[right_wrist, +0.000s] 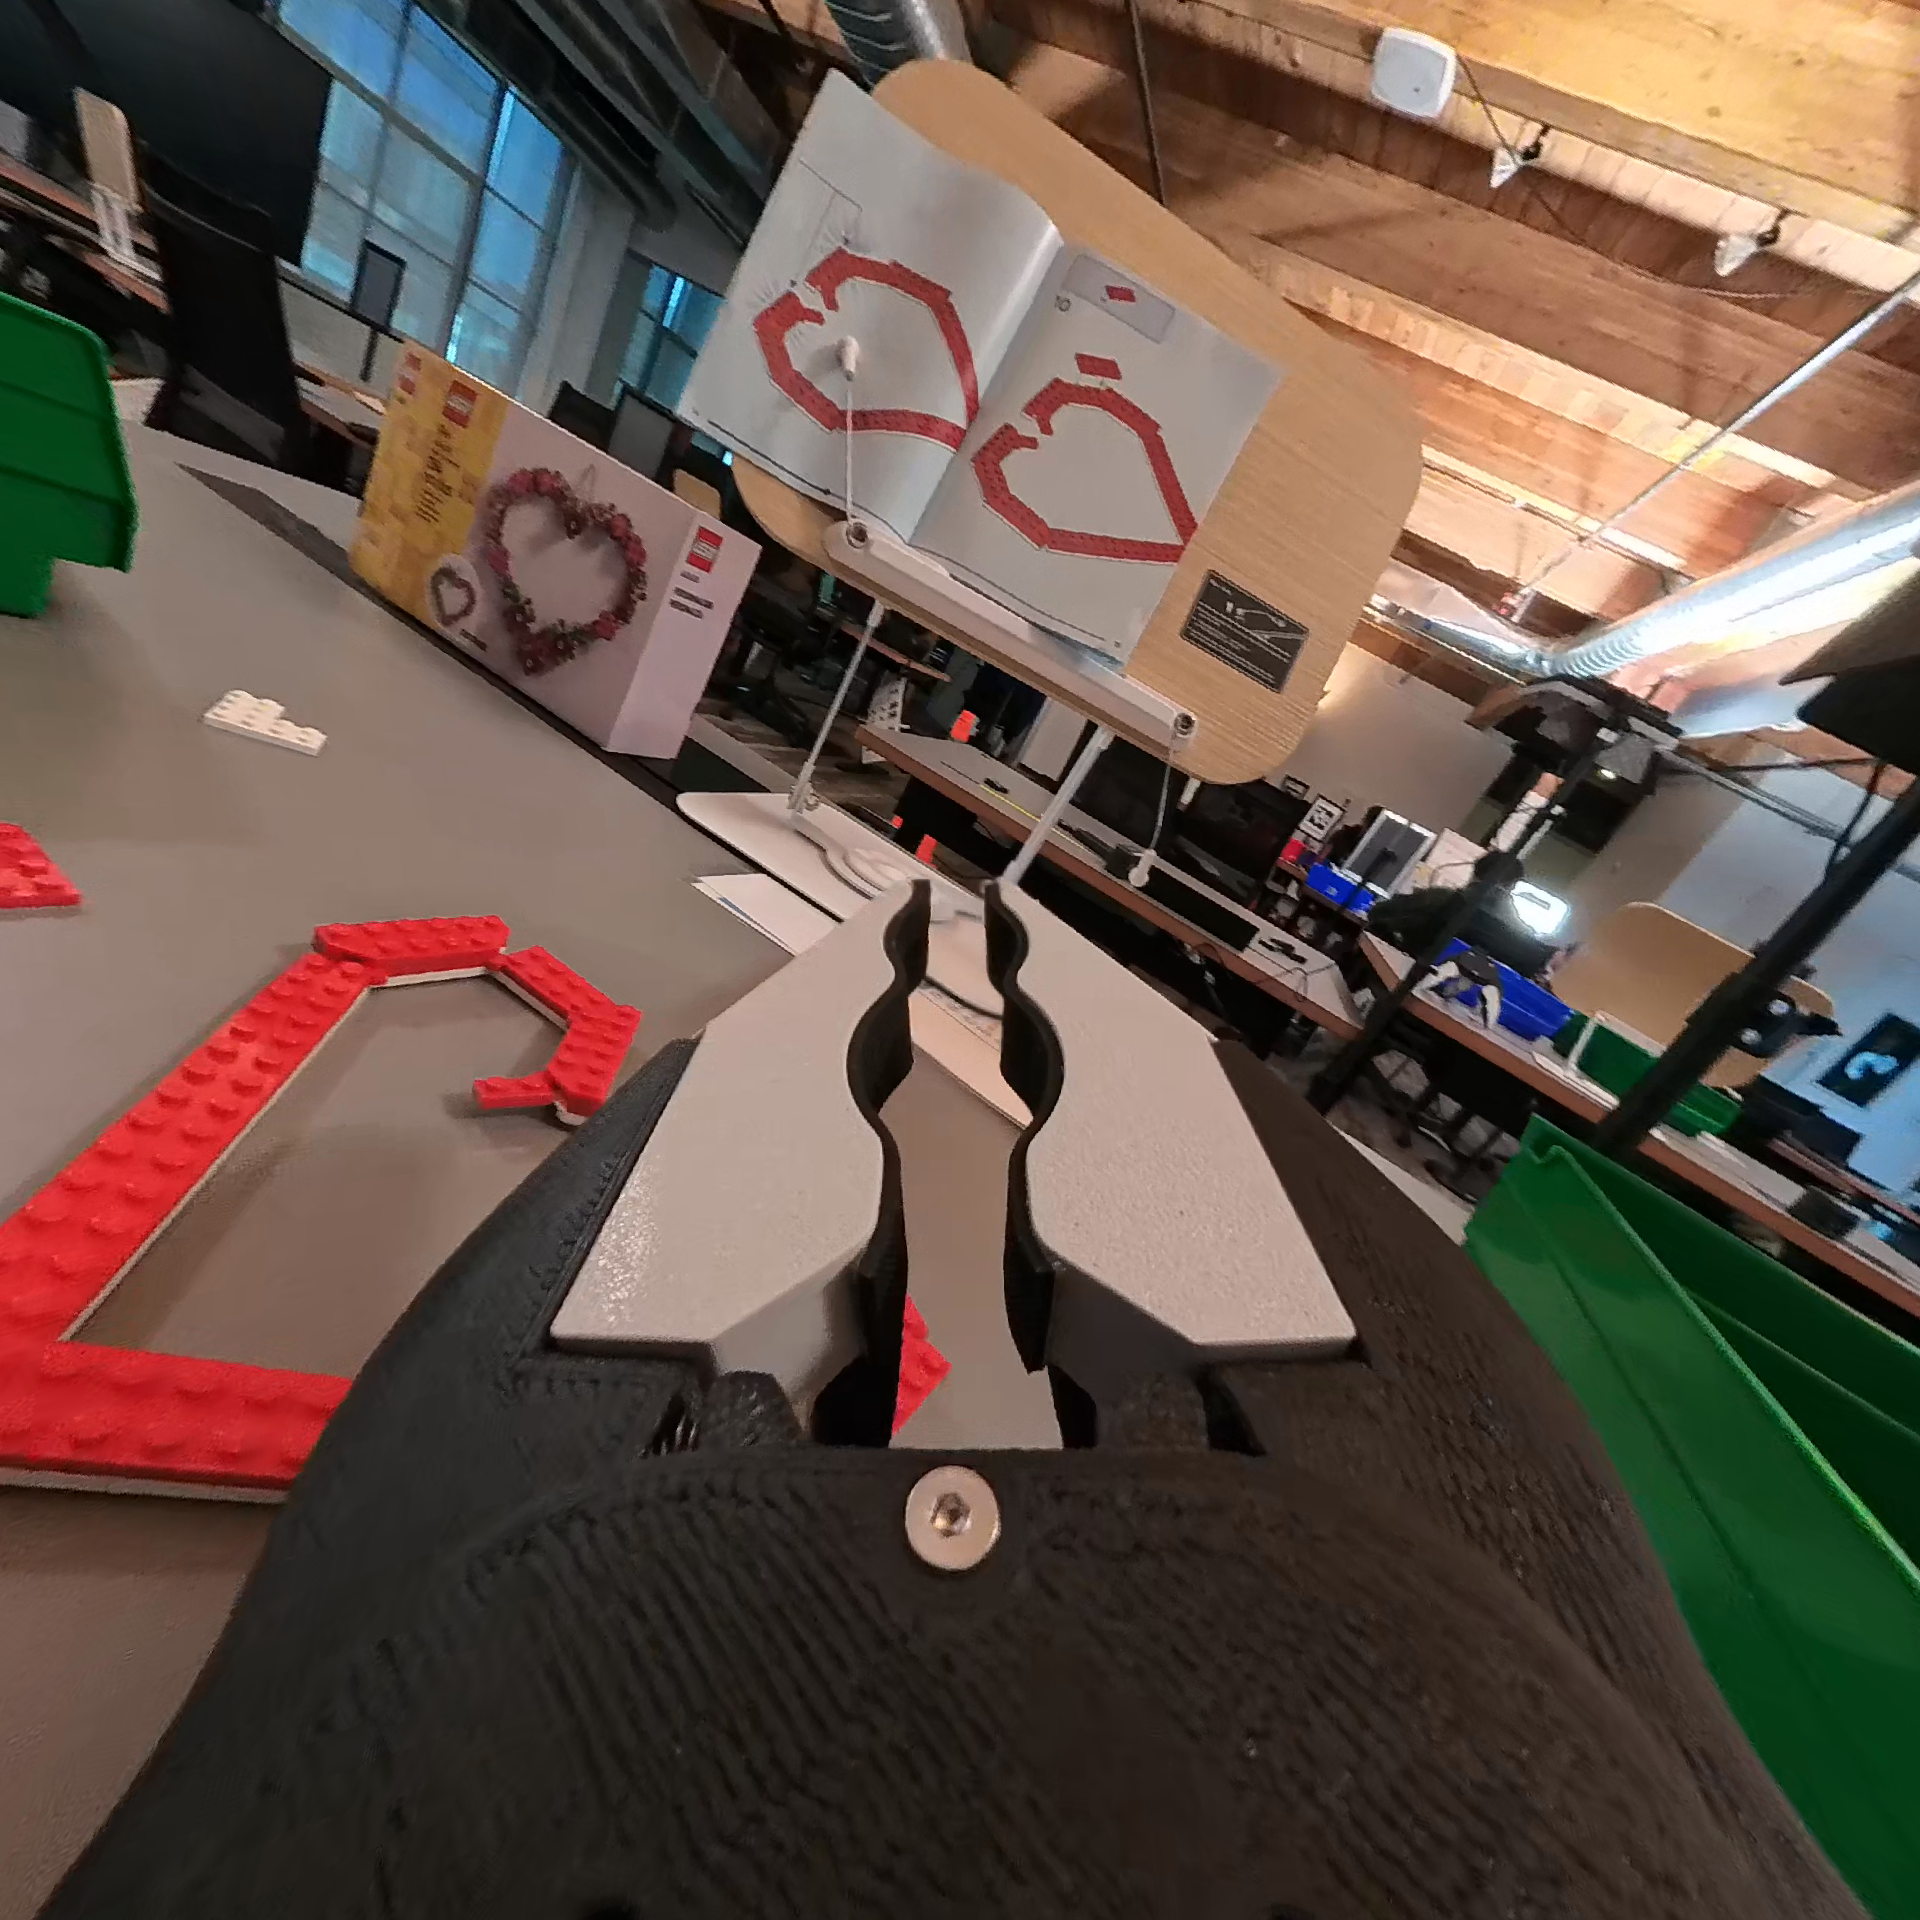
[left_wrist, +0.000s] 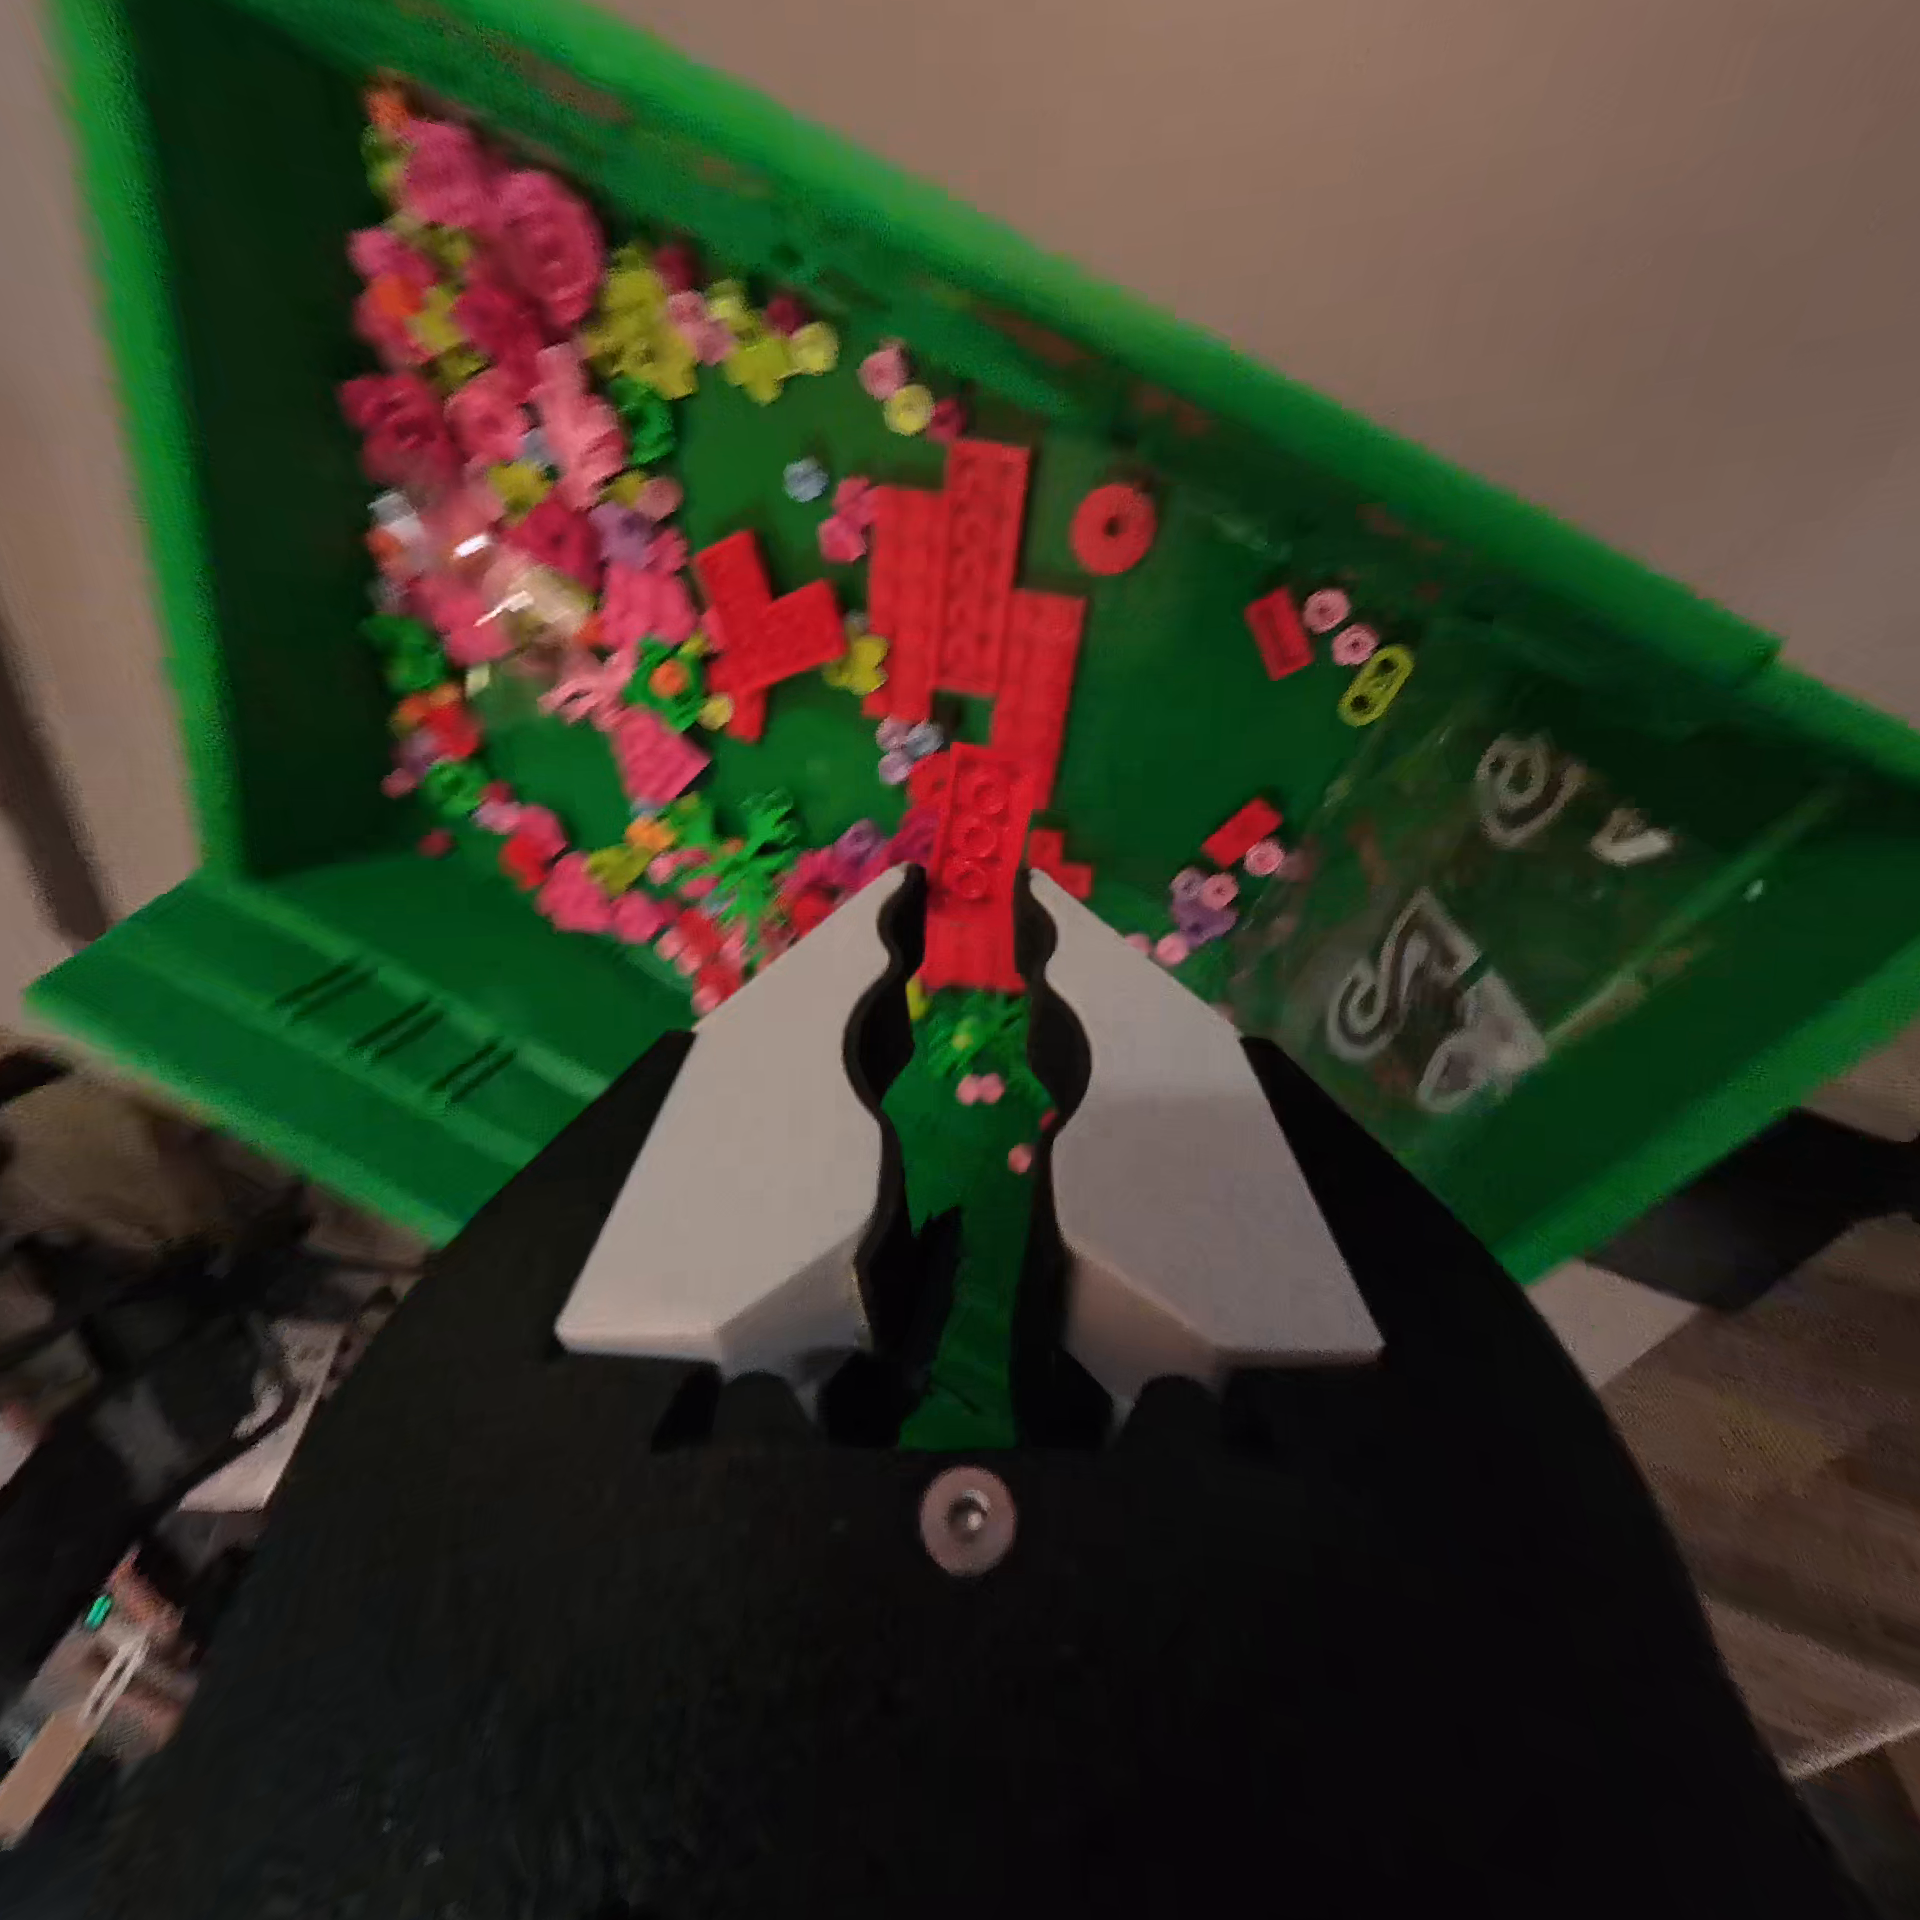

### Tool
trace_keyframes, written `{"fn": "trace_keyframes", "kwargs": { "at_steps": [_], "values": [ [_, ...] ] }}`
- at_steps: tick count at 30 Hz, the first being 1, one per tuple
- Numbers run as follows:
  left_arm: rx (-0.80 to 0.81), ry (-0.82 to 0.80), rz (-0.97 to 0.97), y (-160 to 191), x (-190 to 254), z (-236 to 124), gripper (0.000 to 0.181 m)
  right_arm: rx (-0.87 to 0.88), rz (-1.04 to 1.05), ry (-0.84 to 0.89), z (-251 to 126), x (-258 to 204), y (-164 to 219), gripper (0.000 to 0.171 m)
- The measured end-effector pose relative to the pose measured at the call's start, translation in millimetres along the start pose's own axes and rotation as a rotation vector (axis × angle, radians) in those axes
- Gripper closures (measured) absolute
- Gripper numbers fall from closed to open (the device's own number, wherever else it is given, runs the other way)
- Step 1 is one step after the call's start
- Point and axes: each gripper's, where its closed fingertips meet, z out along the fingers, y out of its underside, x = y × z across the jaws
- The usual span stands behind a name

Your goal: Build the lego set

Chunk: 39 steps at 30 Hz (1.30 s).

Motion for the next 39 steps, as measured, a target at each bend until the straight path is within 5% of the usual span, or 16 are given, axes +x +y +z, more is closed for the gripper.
{"fn": "trace_keyframes", "kwargs": {
  "at_steps": [4,8,11,19,23,29,33,39],
  "values": [
    [-0.021,-0.265,-0.047,-8.3,-36.4,-68.2,0.166,0.046,-0.002,-0.052,2.3,-8.4,-6.8,0.162],
    [0.096,-0.548,0.037,-83.4,-60.2,-141.7,0.166,0.094,0.051,-0.065,-0.4,-6.1,-14.0,0.162],
    [0.182,-0.593,0.144,-153.0,-56.2,-155.5,0.166,0.112,0.126,-0.048,-3.9,3.3,-15.5,0.162],
    [0.416,-0.467,0.271,-309.7,-30.5,-95.5,0.166,0.124,0.26,0.008,-7.0,26.2,-10.7,0.161],
    [0.695,-0.637,0.251,-370.7,-34.1,-76.6,0.166,0.159,0.263,-0.1,-9.4,13.1,-19.4,0.153],
    [0.839,-1.07,0.388,-401.2,-24.8,-62.9,0.167,0.123,0.515,-0.579,-31.3,-43.8,-41.5,0.145],
    [0.863,-1.099,0.446,-411.8,-10.5,-48.6,0.167,0.065,0.588,-0.678,-40.2,-53.0,-39.3,0.144],
    [0.871,-1.119,0.535,-420.8,2.1,-35.6,0.167,0.036,0.526,-0.685,-41.1,-57.7,-34.6,0.164]
  ]
}}
